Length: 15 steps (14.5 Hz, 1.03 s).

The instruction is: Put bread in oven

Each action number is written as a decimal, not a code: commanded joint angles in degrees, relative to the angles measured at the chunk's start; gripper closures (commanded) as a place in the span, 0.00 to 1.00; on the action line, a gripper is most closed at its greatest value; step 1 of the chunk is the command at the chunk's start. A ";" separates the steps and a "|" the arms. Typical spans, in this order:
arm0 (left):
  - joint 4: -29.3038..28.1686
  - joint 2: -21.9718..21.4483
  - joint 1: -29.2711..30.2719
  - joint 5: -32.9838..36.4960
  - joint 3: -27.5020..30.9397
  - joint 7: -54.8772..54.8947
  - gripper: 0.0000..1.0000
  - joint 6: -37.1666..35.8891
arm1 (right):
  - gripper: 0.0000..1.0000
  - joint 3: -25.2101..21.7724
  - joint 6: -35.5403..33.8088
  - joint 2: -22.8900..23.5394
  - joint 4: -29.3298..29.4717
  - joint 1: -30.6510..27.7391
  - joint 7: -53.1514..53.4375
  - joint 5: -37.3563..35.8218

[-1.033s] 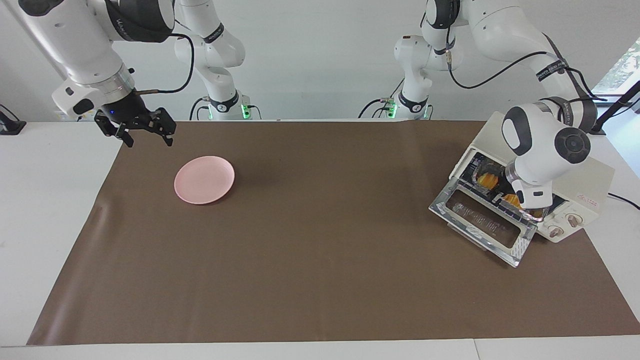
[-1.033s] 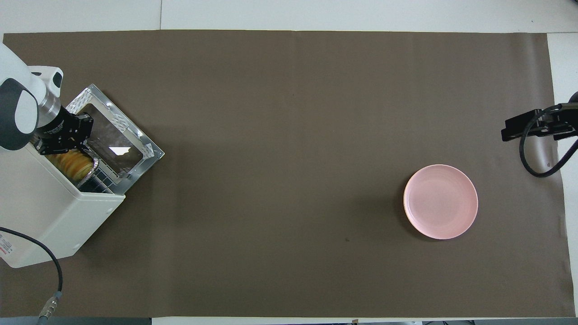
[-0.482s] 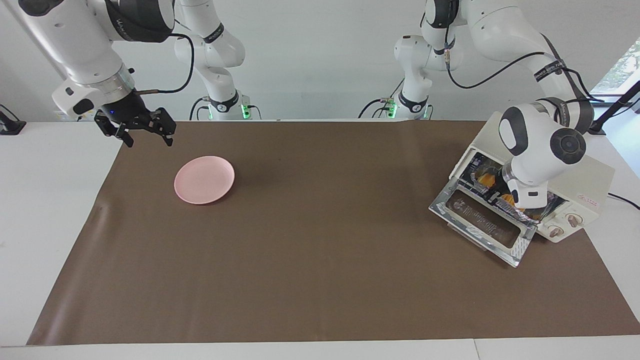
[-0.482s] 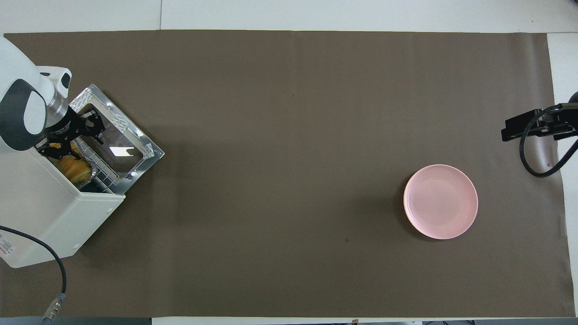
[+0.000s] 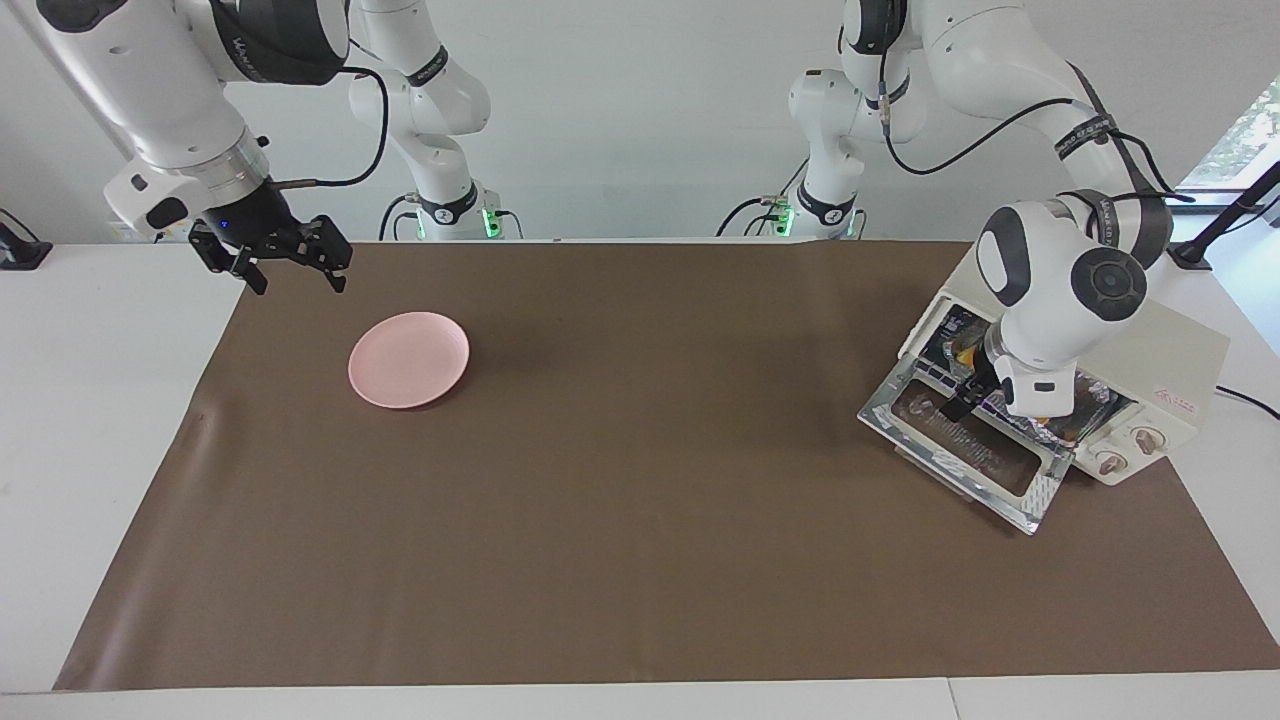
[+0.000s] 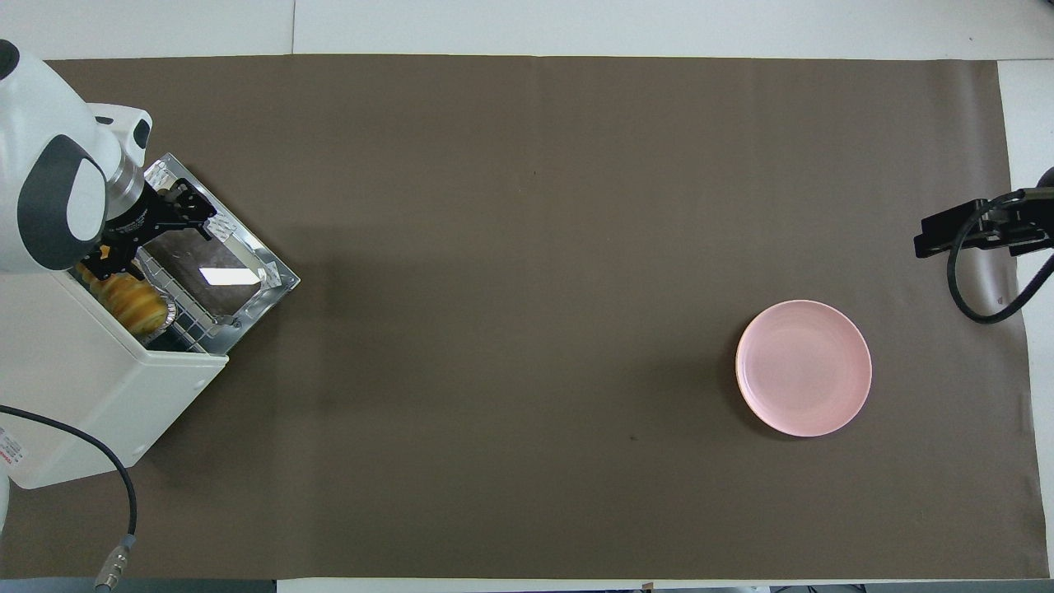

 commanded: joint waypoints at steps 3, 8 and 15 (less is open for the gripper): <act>0.54 -0.07 -3.25 5.03 0.38 0.78 0.00 -0.16 | 0.00 0.67 -0.41 -1.52 -1.48 -0.87 -1.19 -0.83; 2.39 -3.83 -3.43 4.08 0.21 10.08 0.00 -4.11 | 0.00 0.67 -0.41 -1.52 -1.48 -0.87 -1.19 -0.83; 0.64 -16.22 -2.65 2.23 0.12 17.65 0.00 -13.23 | 0.00 0.67 -0.41 -1.52 -1.48 -0.79 -1.19 -0.83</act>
